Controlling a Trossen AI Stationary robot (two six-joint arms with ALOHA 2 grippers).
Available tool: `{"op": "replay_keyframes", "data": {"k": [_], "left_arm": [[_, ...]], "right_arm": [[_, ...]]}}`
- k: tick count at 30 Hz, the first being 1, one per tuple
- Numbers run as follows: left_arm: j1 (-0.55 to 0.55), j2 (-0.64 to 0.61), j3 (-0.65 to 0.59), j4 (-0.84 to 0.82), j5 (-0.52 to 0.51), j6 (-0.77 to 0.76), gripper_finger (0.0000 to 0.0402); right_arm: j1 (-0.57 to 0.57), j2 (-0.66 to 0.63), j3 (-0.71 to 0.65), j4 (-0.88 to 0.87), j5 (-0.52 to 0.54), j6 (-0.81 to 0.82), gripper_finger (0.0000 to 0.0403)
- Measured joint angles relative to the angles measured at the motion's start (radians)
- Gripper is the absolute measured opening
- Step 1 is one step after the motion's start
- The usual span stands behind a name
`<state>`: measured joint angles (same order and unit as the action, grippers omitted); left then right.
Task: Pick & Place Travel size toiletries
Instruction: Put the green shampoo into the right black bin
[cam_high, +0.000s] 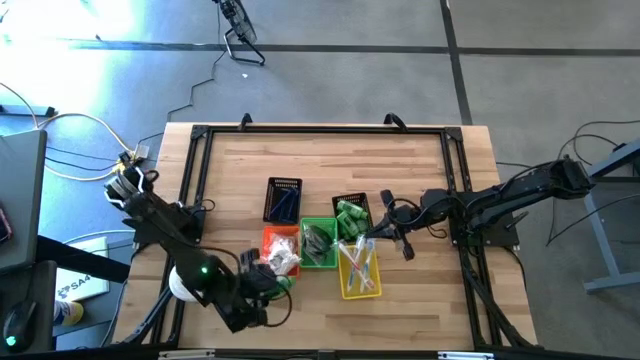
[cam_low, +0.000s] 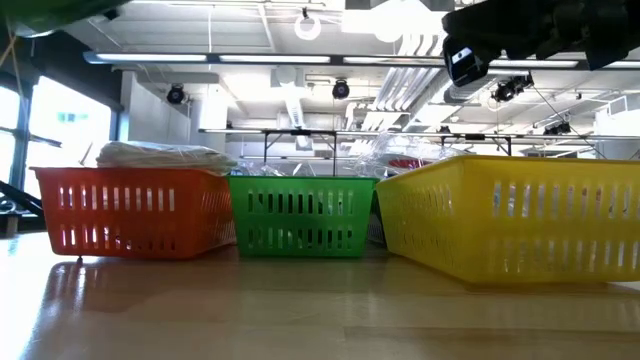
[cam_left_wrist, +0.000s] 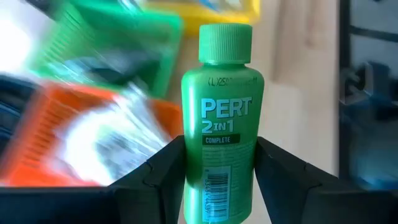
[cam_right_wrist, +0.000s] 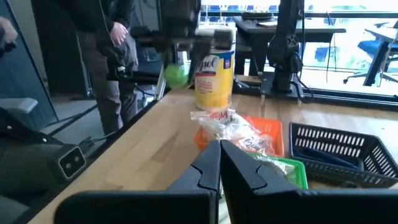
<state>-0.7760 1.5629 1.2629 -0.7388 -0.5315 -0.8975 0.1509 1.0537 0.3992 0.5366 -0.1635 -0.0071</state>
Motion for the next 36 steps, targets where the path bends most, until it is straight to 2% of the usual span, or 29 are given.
{"op": "replay_keyframes", "data": {"k": [11, 16, 21, 24, 29, 36], "left_arm": [[0.004, -0.103, -0.003, -0.056, -0.354, 0.209, 0.0164], [0.005, -0.103, -0.080, -0.012, -0.454, 0.192, 0.0164], [0.051, -0.102, -0.201, 0.223, -0.433, 0.229, 0.0164], [0.088, -0.102, -0.260, 0.399, -0.385, 0.330, 0.0164], [0.187, -0.102, -0.326, 0.664, -0.243, 0.554, 0.0164], [0.331, -0.102, -0.342, 0.740, -0.086, 0.713, 0.0164]], "right_arm": [[0.000, 0.000, 0.000, 0.109, 0.004, -0.017, 0.0003], [0.000, 0.001, 0.000, 0.111, 0.003, -0.016, 0.0003], [0.000, 0.001, 0.000, 0.111, 0.003, -0.016, 0.0003], [0.000, 0.001, 0.000, 0.111, 0.003, -0.016, 0.0003], [0.000, 0.004, 0.000, 0.111, 0.003, -0.015, 0.0003], [0.015, 0.088, 0.000, 0.167, 0.007, -0.008, 0.0003]]}}
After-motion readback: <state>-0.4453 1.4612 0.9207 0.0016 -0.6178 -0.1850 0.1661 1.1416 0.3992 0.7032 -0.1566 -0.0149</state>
